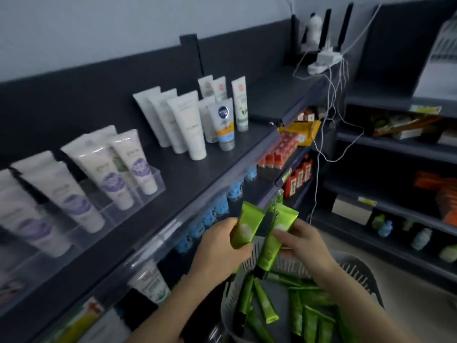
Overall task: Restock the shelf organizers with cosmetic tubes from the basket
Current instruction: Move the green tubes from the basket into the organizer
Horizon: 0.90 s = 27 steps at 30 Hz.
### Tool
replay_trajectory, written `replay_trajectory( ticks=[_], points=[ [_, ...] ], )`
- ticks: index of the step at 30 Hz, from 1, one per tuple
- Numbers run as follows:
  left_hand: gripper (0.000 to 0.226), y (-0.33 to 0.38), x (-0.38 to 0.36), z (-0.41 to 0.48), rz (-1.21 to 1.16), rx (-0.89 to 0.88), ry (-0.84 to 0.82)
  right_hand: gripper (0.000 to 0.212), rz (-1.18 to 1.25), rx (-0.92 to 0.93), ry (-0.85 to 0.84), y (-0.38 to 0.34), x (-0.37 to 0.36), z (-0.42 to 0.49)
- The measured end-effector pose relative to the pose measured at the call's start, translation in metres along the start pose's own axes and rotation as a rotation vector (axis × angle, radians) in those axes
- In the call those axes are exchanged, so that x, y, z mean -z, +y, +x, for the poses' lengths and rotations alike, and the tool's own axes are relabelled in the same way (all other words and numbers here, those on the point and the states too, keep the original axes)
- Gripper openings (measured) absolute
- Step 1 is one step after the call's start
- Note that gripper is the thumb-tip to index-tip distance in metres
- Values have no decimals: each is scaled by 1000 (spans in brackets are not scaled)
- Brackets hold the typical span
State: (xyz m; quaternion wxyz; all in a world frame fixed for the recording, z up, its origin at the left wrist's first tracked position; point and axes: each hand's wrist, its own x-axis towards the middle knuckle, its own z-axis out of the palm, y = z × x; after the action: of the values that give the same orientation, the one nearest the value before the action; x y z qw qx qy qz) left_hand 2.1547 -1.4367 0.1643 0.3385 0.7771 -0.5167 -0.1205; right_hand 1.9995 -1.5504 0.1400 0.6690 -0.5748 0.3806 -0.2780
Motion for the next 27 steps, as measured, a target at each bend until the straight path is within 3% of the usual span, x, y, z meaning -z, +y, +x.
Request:
replay_trajectory(
  ticks=[5,15,18,22,27],
  points=[
    [29,12,65,-30,-48,19,193,10,44,168,-171,-51,-52,-21],
    [22,-16,193,-130,-50,144,391,13,18,317,-510,-98,-186,-71],
    [24,-29,228,-164,-14,191,482,7,8,347,-582,-100,-227,-90],
    [22,-40,268,-208,-19,234,598,19,-26,388,-663,-98,-280,-114],
    [22,-63,322,-252,115,370,762,6,-48,504,-731,-104,-346,-148]
  ],
)
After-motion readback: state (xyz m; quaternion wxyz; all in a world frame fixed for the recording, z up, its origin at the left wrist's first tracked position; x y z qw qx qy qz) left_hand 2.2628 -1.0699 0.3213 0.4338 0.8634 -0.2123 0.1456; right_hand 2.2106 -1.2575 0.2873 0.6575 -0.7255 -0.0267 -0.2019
